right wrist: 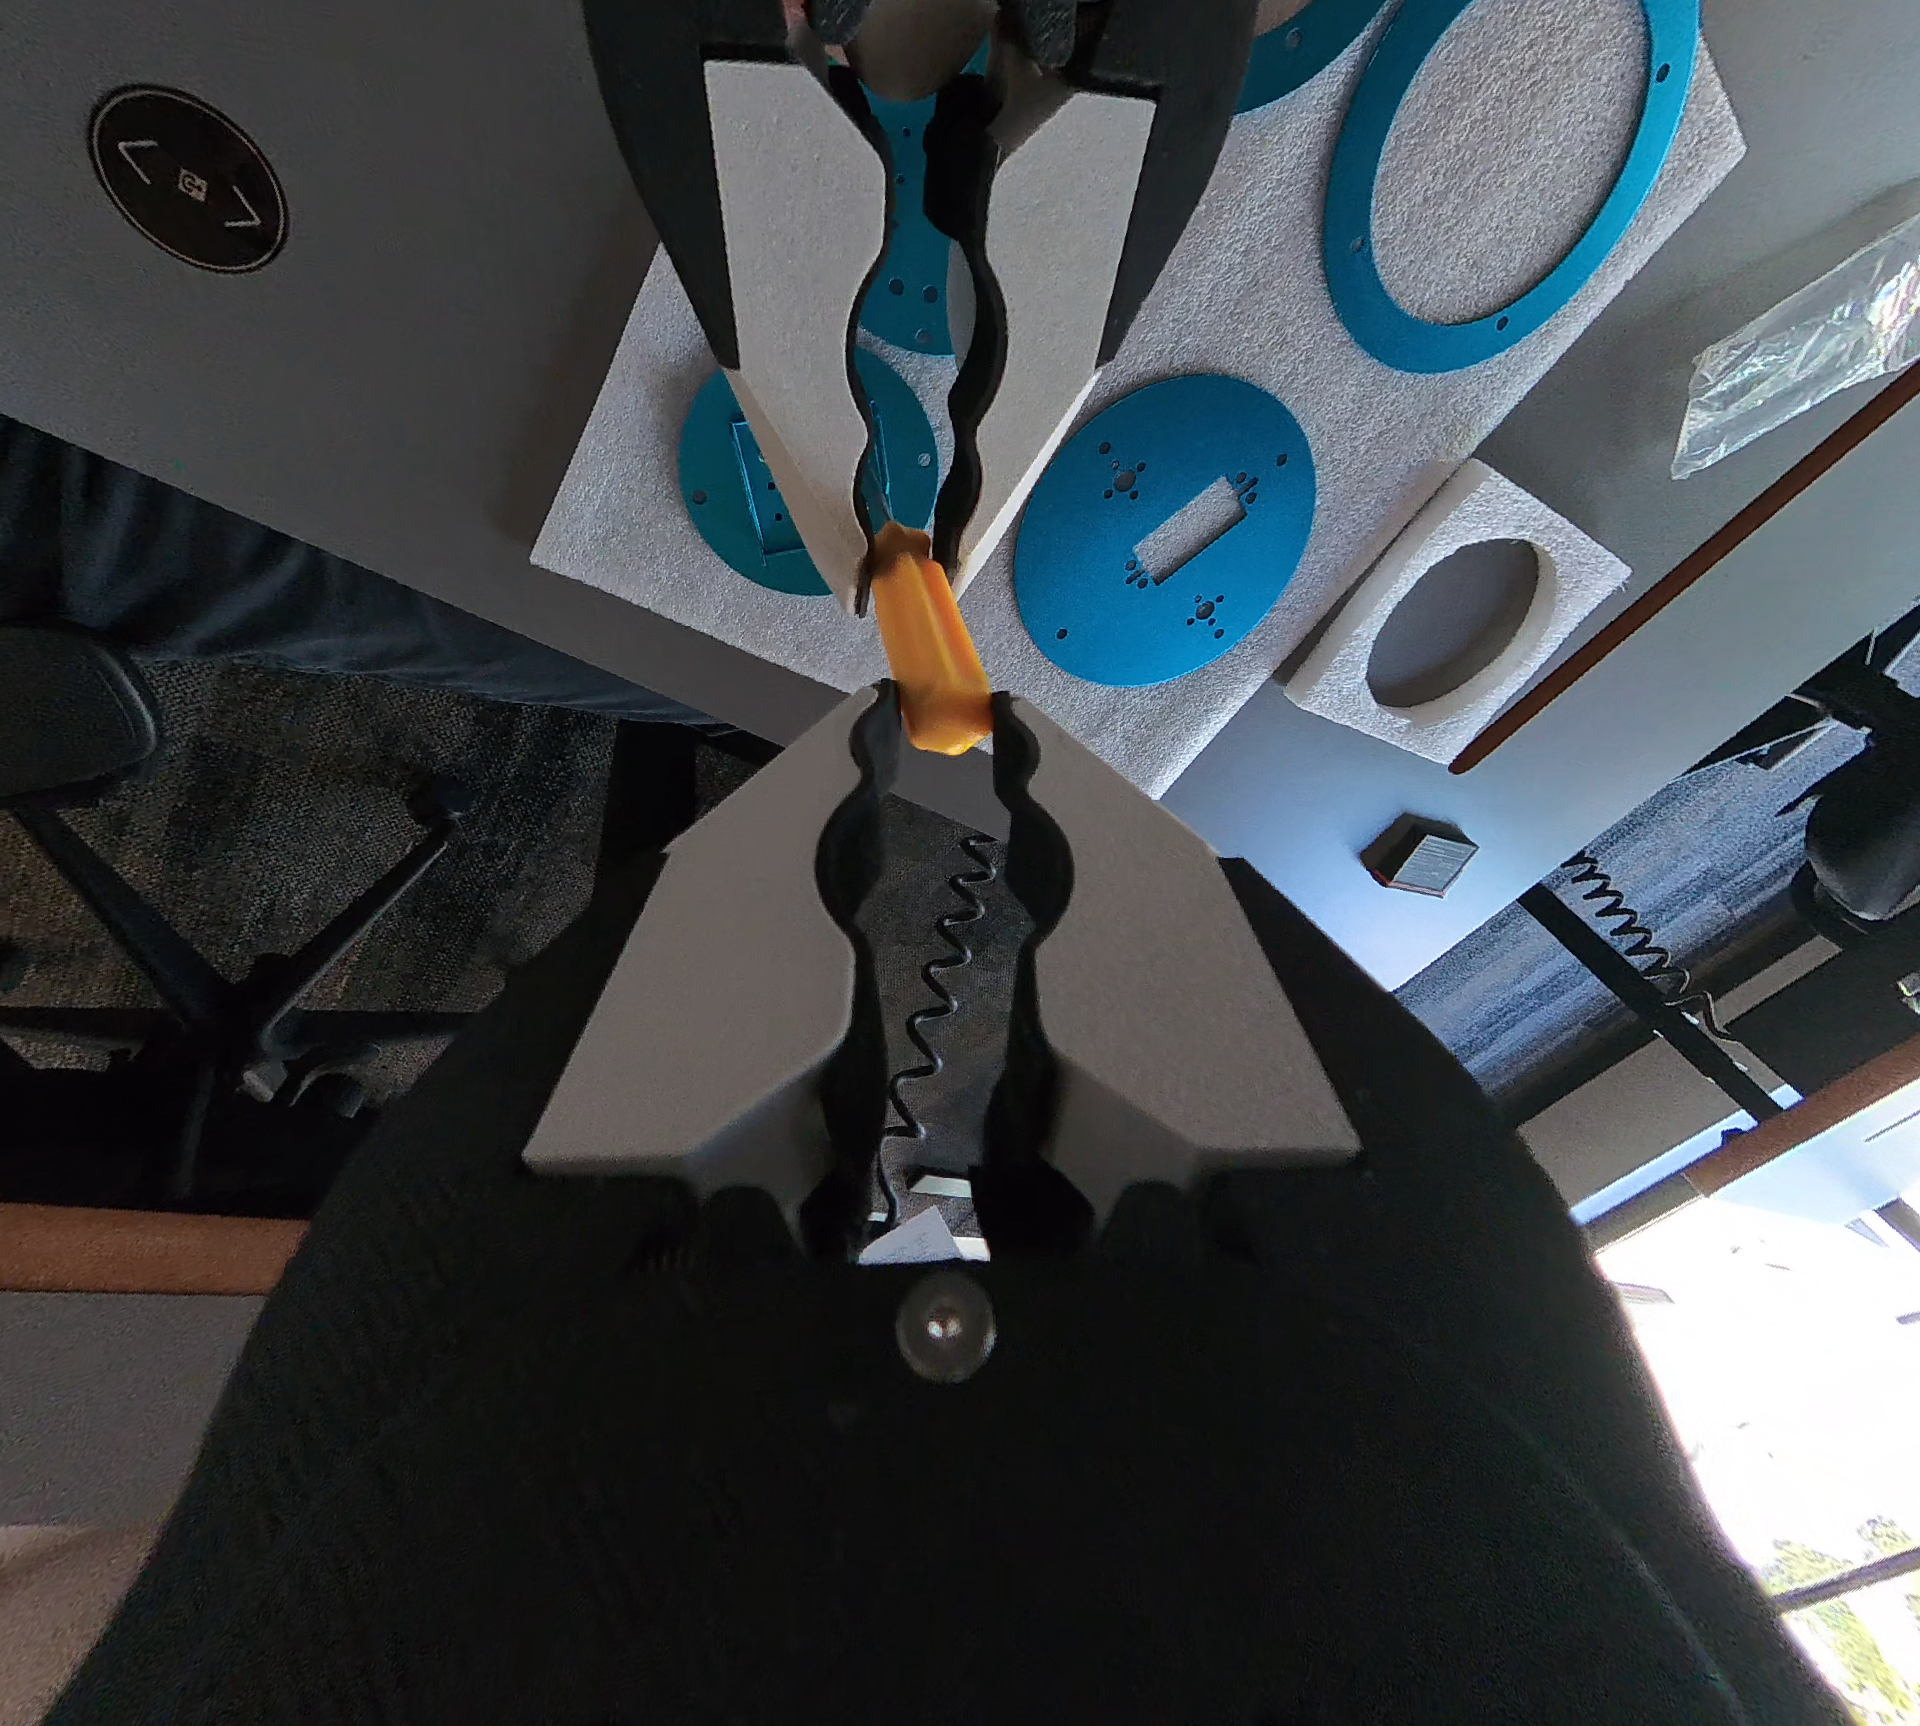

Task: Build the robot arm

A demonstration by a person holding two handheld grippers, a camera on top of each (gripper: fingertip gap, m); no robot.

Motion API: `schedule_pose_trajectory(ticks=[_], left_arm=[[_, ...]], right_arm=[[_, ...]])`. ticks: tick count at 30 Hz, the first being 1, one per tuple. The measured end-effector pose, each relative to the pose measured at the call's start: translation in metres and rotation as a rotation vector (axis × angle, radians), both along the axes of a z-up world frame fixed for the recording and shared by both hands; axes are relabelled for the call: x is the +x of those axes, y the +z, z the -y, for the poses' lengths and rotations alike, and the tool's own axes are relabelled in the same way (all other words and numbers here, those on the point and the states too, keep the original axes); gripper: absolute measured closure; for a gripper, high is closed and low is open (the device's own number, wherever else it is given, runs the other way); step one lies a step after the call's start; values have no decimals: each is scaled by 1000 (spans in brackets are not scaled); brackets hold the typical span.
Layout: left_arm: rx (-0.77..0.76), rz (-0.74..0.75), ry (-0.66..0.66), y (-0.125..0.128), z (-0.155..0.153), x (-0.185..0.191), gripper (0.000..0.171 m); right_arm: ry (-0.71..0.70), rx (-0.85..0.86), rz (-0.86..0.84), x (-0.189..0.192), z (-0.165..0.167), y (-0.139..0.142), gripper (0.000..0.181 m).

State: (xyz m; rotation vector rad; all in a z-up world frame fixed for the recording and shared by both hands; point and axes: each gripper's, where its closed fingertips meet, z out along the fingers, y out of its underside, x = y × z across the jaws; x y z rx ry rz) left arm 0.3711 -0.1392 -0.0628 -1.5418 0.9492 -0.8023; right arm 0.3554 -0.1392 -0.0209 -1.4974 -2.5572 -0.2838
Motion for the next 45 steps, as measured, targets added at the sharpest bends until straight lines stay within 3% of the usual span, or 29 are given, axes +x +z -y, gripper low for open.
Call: schedule_pose_trajectory(ticks=[15, 25, 33, 40, 42, 45], left_arm=[[-28, 16, -16, -1, 5, -5, 149], [-24, 22, 1, 0, 3, -9, 155], [-26, 16, 3, -1, 4, -11, 156], [-23, 12, 15, -2, 3, -12, 155], [-25, 16, 12, -2, 3, -13, 155], [-24, 16, 6, -2, 3, -13, 155]], right_arm=[[43, 24, 41, 0, 0, 1, 165], [64, 8, 24, -11, 4, 0, 165], [-88, -9, 27, -14, 6, 0, 165], [-308, -7, 1, -18, 6, -1, 165], [-285, -17, 5, -19, 6, -1, 165], [-129, -25, -3, -23, 8, -1, 162]])
